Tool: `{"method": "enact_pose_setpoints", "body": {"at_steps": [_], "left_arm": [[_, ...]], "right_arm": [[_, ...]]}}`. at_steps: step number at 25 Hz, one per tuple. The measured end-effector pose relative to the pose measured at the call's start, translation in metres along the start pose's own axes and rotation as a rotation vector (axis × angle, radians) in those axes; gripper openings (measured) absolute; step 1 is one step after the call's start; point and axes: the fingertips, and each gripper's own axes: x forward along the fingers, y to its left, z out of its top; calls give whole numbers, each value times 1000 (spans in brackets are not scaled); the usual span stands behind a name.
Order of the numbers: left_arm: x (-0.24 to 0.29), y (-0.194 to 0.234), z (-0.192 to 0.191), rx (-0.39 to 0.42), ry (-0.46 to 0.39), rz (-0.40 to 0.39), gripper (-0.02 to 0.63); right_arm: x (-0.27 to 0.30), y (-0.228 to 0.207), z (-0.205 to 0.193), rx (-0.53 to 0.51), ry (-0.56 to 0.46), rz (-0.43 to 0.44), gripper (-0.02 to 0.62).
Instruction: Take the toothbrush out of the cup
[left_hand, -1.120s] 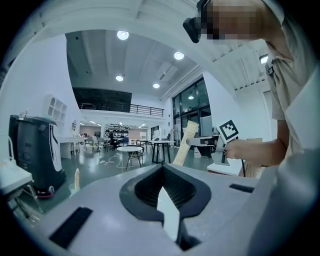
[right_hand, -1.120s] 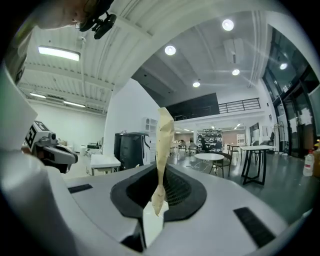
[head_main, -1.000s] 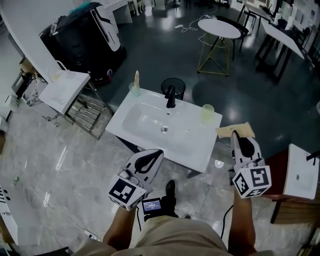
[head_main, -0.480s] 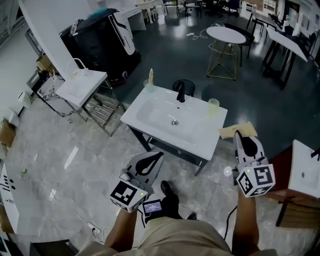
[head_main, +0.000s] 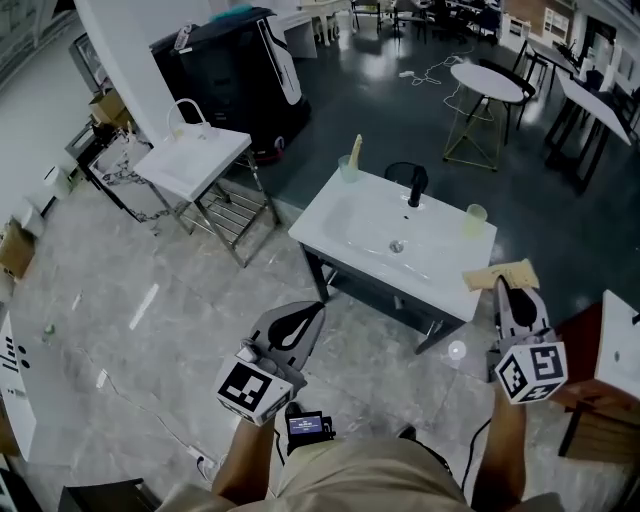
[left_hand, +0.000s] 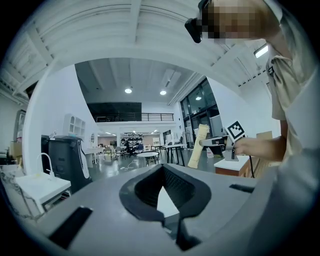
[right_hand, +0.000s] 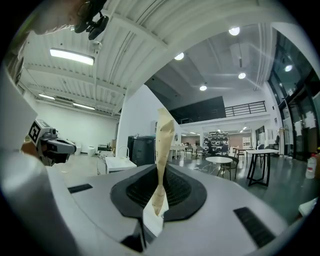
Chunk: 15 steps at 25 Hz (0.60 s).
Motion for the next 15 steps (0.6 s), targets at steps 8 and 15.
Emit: {"method": "enact_pose_setpoints", "body": {"at_steps": [8, 15], "left_arm": [[-124, 171, -24, -9, -5, -32, 6], [-160, 256, -20, -10, -46, -95, 6]], "right_arm": [[59, 154, 14, 14, 5, -123, 31], [93, 236, 43, -35, 21, -177, 31]]}}
